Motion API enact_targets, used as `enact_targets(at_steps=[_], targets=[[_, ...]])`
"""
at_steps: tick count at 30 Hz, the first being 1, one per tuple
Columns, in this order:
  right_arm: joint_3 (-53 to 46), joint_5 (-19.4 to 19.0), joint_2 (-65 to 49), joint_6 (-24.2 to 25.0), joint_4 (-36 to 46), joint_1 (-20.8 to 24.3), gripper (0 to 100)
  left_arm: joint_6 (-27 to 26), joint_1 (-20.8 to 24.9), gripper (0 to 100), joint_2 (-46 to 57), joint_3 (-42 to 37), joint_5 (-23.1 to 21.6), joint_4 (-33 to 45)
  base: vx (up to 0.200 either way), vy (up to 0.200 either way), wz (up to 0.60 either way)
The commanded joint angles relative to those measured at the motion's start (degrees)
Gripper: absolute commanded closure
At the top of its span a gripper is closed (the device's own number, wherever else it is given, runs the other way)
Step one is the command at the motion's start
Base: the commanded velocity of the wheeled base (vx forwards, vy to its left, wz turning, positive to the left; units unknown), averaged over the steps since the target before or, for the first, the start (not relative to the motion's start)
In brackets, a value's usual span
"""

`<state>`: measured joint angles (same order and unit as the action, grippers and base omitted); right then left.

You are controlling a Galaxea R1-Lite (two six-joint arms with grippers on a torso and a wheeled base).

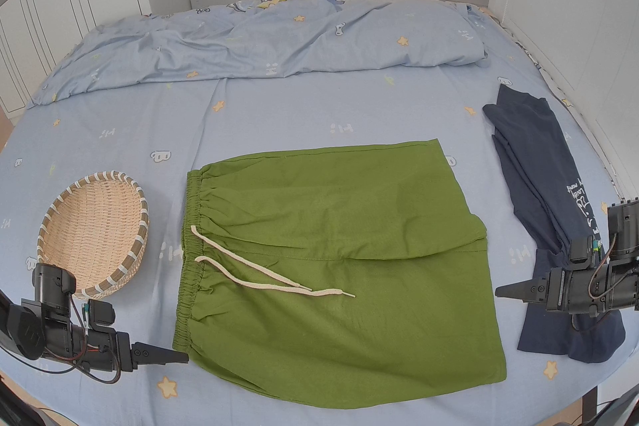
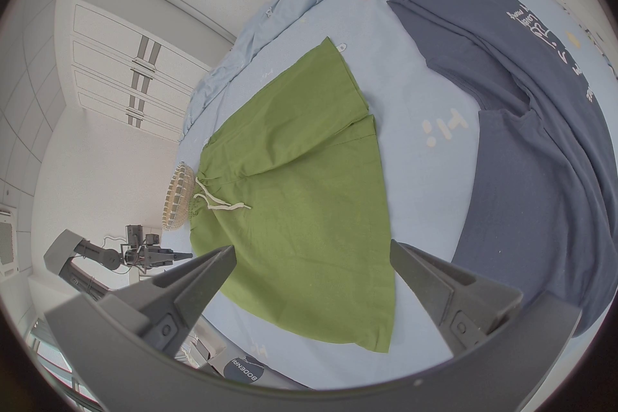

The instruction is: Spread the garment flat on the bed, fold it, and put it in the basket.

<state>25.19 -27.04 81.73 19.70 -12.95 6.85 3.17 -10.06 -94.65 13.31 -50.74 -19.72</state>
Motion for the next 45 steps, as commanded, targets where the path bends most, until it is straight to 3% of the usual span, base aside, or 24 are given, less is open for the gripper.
enact_targets(at_steps=[1, 9, 21, 22, 32, 37, 39, 45], targets=[[-0.5, -0.1, -1.7, 0.1, -0.3, 0.0, 0, -2.0, 0.2, 0, -11.6, 0.0, -0.2, -5.7, 0.000, 0.000, 0.00], [-0.5, -0.1, -2.1, 0.2, -0.3, 0.0, 0, -0.6, 2.1, 0, -16.4, 0.4, -0.1, -13.0, 0.000, 0.000, 0.00], [-0.6, -0.1, -1.9, 0.2, -0.3, 0.0, 0, 10.5, 5.1, 0, -18.2, 0.7, 0.2, -25.3, 0.000, 0.000, 0.00], [-0.6, -0.1, -1.9, 0.2, -0.3, 0.0, 0, 10.8, 5.1, 100, -18.3, 0.7, 0.2, -25.6, 0.000, 0.000, 0.00], [-0.7, -0.1, -1.6, 0.2, -0.3, -0.3, 0, 10.8, 4.1, 100, -18.6, -1.8, -0.1, -27.0, 0.000, 0.000, 0.00], [-2.3, -0.1, -1.9, -0.1, -0.1, 0.2, 0, 10.5, 0.7, 100, -16.2, -5.6, -0.9, -27.0, 0.000, 0.000, 0.00], [-5.3, -0.4, -1.7, -0.6, -0.3, 0.4, 0, 10.5, -1.7, 100, -13.6, -8.2, -2.7, -26.5, 0.000, 0.000, 0.00], [-12.7, -1.0, -1.4, -2.3, -0.5, 0.0, 0, 10.2, -3.1, 100, -12.8, -11.9, -2.6, -26.6, 0.000, 0.000, 0.00]])
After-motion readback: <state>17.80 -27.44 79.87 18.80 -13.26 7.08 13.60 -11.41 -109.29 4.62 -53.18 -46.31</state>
